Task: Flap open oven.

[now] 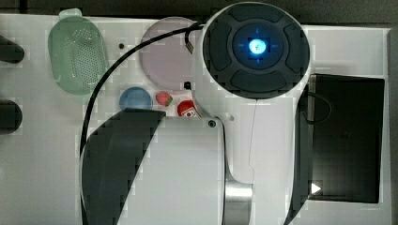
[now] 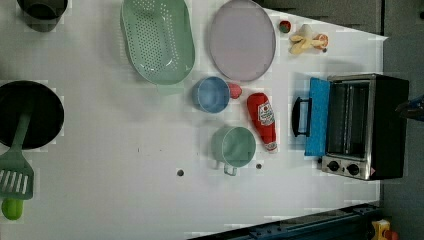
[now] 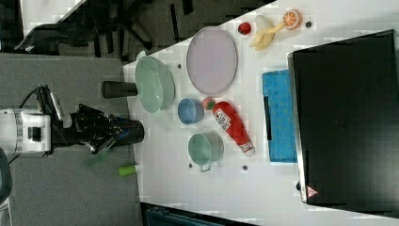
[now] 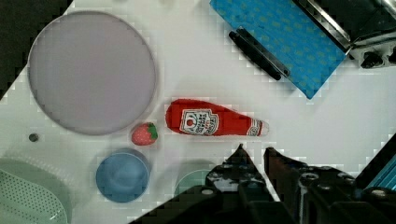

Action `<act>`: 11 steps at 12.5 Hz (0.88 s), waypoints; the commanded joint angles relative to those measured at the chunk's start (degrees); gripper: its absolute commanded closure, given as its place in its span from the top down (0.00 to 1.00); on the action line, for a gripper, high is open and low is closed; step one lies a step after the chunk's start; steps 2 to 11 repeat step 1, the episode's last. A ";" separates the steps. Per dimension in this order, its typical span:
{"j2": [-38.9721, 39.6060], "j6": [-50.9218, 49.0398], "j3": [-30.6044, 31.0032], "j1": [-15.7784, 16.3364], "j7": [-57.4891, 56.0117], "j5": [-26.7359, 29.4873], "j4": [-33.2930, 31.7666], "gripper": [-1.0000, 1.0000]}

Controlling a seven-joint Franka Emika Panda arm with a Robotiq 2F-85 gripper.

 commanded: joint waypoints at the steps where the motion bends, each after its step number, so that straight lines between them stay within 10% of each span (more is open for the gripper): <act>1: -0.81 0.28 0.15 -0.47 3.13 0.17 0.16 0.17; 11: -0.81 0.28 0.15 -0.47 3.13 0.17 0.16 0.17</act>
